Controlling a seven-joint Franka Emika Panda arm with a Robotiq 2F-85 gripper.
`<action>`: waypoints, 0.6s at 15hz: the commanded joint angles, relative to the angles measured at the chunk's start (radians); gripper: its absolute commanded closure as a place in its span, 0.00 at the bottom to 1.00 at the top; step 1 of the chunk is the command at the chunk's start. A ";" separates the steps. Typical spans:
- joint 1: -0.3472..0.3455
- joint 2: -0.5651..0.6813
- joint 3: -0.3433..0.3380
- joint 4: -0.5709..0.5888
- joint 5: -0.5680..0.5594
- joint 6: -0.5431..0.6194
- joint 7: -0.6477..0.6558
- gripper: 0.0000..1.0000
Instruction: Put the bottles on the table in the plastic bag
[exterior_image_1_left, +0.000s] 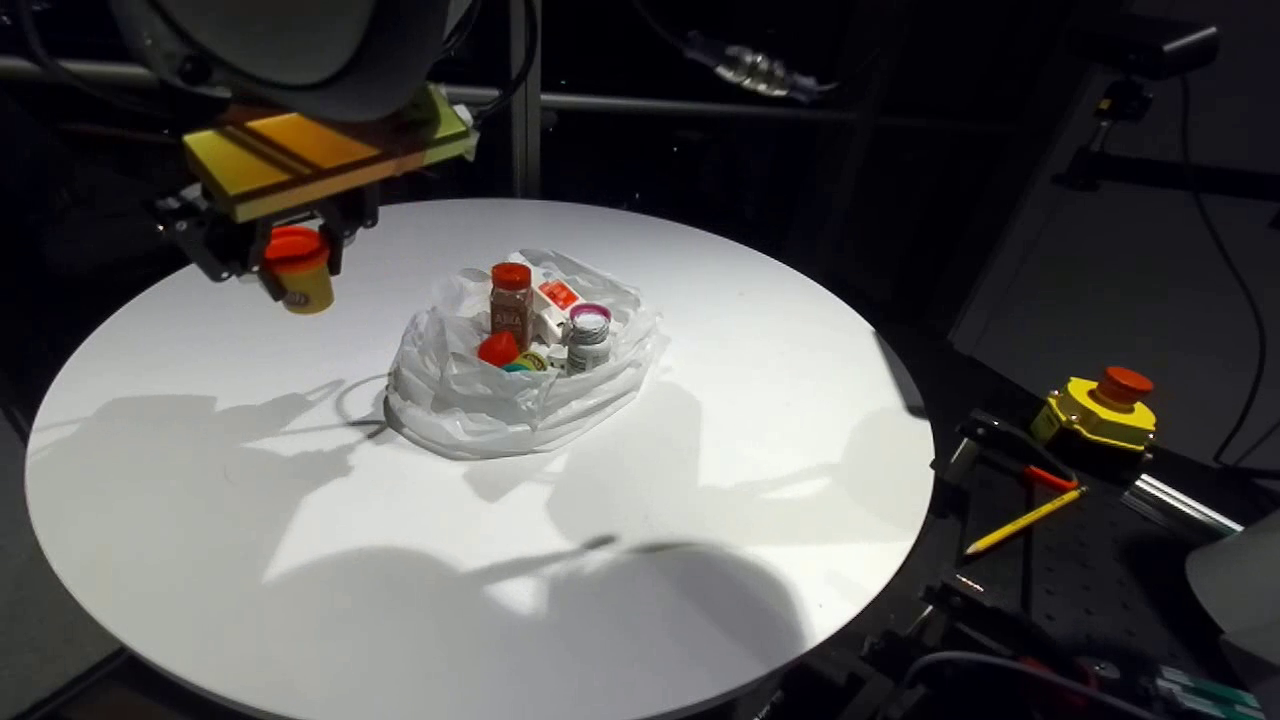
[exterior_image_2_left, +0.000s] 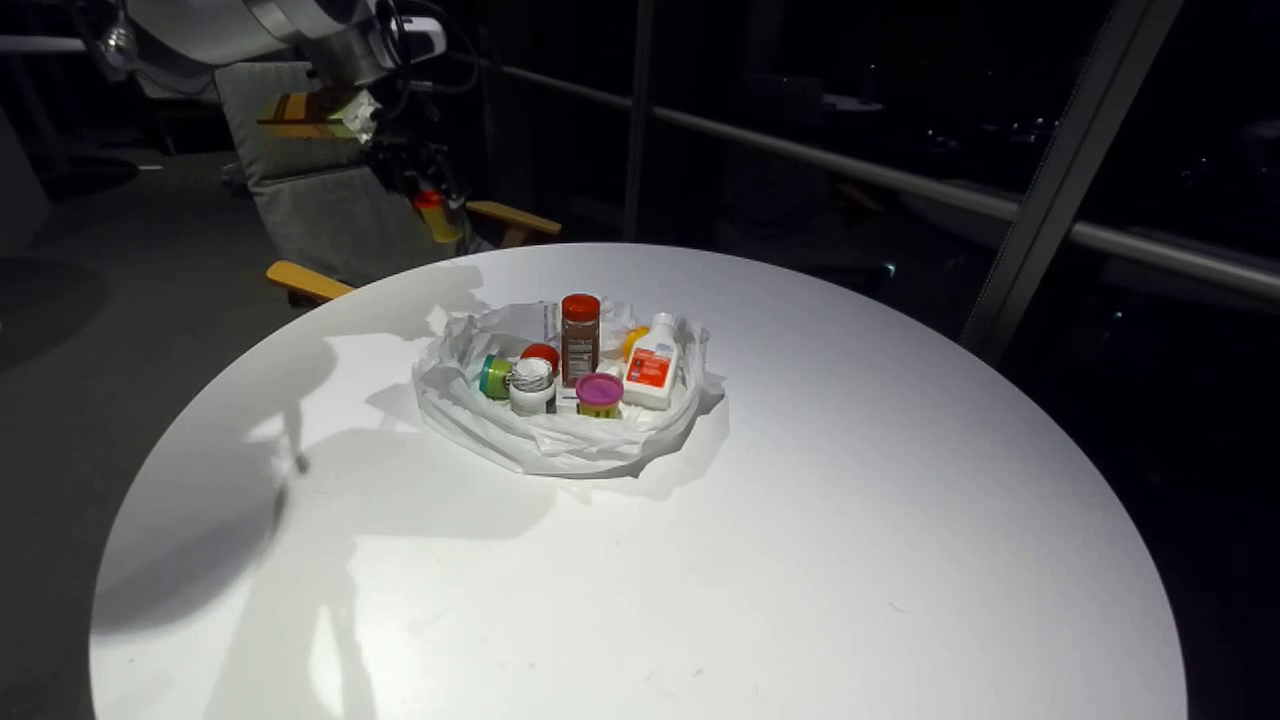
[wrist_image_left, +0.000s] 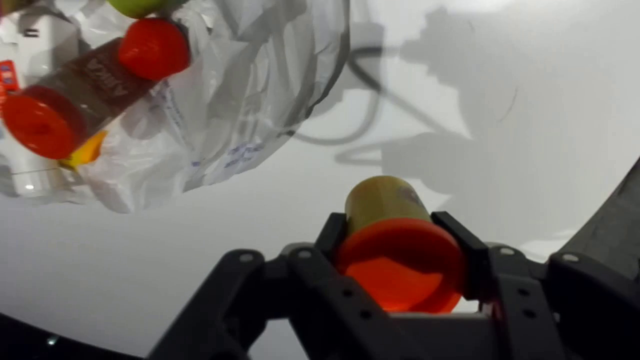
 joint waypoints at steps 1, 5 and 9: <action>-0.012 -0.134 -0.034 -0.167 -0.055 -0.020 0.128 0.77; -0.135 -0.087 0.025 -0.192 -0.011 -0.029 0.107 0.77; -0.205 -0.019 0.045 -0.174 0.002 -0.031 0.115 0.77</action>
